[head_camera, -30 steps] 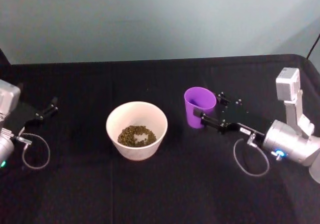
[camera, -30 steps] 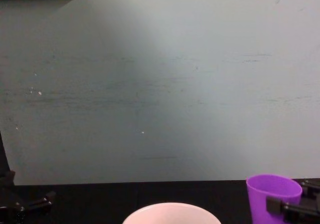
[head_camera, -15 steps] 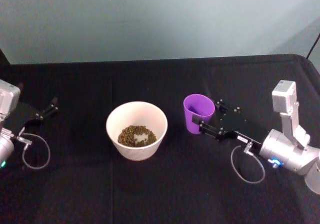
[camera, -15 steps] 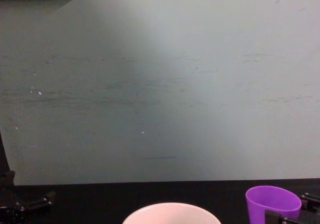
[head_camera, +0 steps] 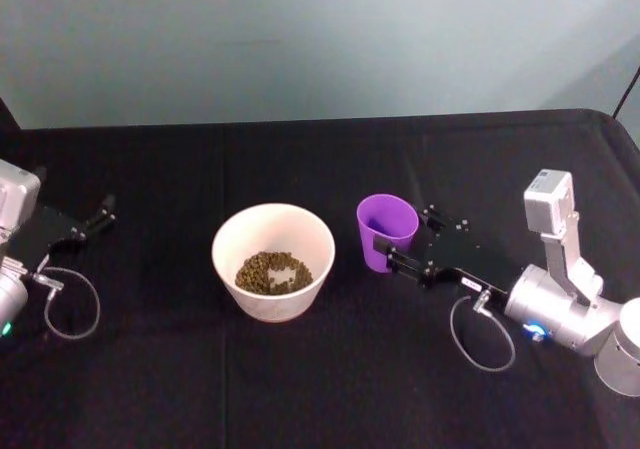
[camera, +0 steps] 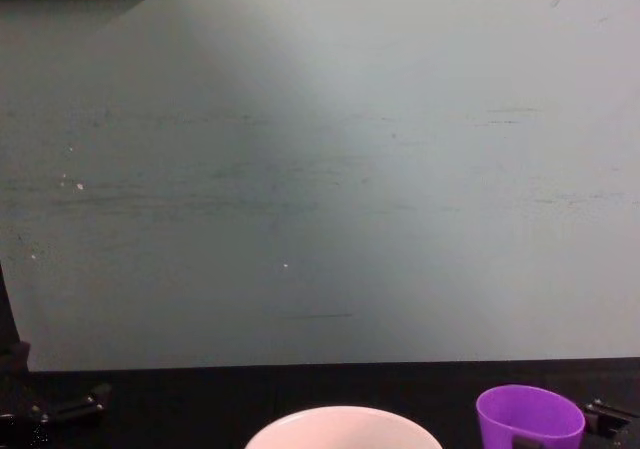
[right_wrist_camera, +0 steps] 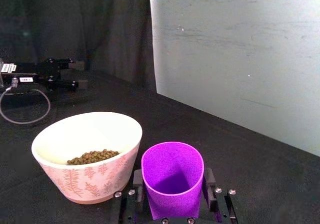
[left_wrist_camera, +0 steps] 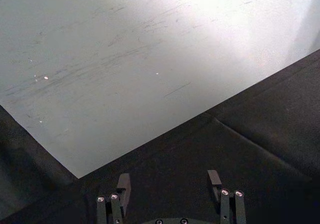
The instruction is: Pick up the cup and pour the mung beans from the cup into the bowl.
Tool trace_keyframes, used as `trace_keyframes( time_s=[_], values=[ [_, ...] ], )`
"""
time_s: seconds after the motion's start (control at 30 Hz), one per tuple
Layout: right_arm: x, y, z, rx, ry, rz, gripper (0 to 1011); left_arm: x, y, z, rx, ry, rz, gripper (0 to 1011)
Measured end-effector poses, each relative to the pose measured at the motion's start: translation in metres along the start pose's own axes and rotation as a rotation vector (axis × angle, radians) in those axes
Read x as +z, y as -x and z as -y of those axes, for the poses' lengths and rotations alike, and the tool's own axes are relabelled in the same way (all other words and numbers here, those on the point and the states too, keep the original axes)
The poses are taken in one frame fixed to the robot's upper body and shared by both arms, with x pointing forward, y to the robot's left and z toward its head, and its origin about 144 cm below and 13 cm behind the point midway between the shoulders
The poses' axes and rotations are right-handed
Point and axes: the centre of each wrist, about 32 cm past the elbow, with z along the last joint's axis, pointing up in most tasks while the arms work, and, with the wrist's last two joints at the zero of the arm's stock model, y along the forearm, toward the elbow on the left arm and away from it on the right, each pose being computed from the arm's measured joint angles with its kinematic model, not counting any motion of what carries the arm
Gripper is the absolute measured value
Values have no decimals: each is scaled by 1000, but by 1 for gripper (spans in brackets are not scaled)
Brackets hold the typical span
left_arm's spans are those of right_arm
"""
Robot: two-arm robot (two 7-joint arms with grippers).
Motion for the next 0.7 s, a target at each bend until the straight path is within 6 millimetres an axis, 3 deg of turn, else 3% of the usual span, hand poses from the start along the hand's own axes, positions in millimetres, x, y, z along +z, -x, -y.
trace_keyframes(
  time_s=[0.7],
  values=[
    [-5, -3, 0, 6, 12, -36, 706, 0, 0, 0, 0, 0, 0, 1000]
  ],
)
